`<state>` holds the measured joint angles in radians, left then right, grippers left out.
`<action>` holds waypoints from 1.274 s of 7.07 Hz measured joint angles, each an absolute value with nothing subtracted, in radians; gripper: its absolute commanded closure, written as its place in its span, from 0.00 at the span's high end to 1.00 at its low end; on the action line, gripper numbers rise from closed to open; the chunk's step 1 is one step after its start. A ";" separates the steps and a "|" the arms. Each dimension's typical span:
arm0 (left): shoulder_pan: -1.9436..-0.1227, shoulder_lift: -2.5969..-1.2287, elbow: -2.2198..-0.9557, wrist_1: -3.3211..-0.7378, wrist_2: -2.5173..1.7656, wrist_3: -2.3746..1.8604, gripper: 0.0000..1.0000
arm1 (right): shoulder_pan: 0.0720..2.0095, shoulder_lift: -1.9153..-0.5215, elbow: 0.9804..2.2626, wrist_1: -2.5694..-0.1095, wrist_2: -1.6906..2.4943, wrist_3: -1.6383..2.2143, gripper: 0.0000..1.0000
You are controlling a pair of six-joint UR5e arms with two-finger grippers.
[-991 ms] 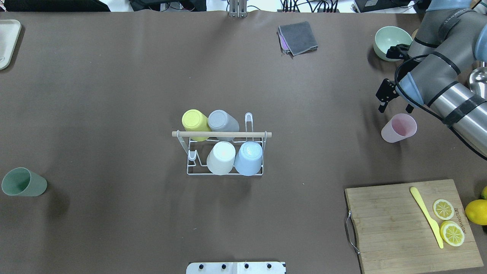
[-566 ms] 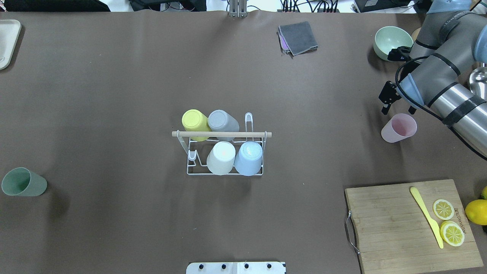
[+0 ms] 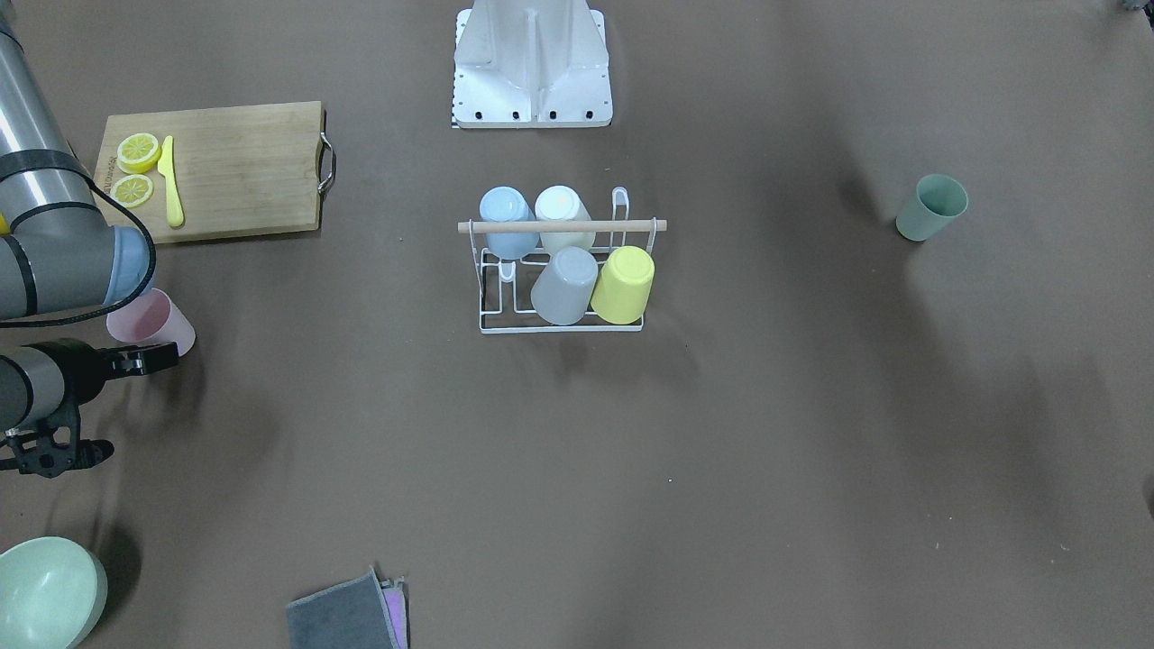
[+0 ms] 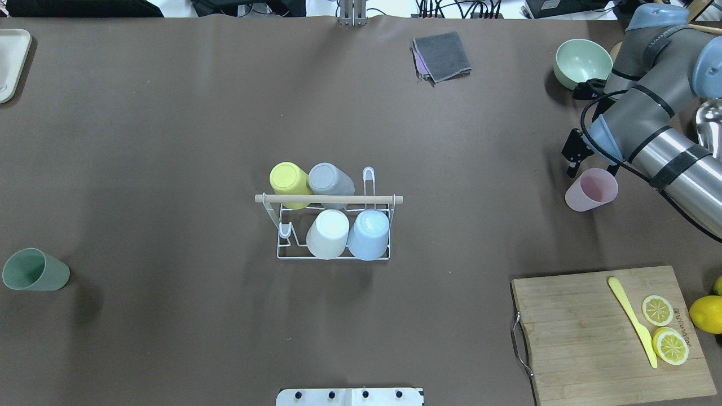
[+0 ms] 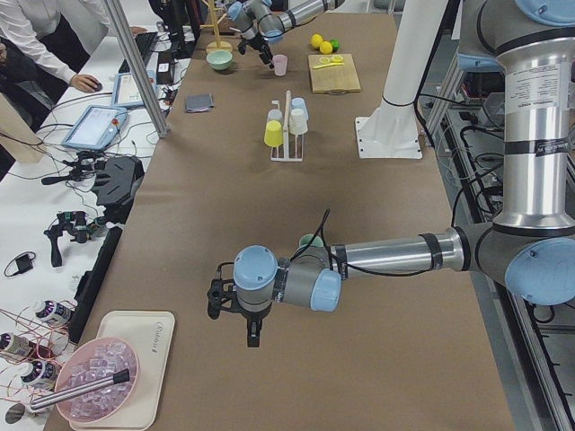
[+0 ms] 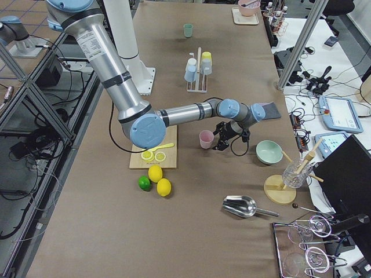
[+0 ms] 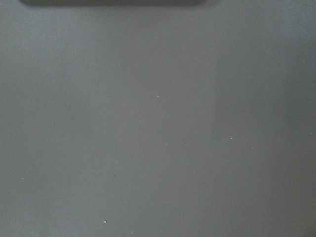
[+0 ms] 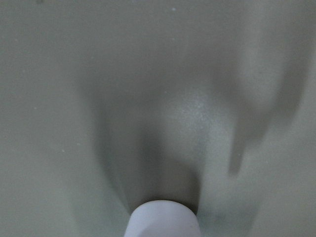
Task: Place cup on cup holder
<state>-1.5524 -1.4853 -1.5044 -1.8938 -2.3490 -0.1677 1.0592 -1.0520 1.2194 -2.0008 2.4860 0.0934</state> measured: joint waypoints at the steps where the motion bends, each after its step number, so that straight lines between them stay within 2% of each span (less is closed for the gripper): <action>1: -1.552 -1.490 -1.504 -1.894 -2.349 -0.167 0.98 | 1.055 -1.050 1.216 -2.003 2.488 0.094 0.92; 4: -1.551 -1.543 -1.500 -1.872 -2.345 -0.167 0.98 | 1.037 -1.044 1.199 -2.018 2.489 0.094 0.91; 7: -1.540 -1.718 -1.431 -1.692 -2.334 -0.157 0.98 | 1.027 -1.027 1.177 -2.033 2.485 0.092 0.90; 9: -1.495 -1.851 -1.386 -1.482 -2.252 -0.153 0.98 | 1.017 -1.023 1.165 -2.034 2.483 0.091 0.88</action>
<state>-1.4951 -1.8508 -1.3864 -1.4819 -2.2518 -0.1531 1.0169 -1.0225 1.1651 -2.0340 2.4834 0.0907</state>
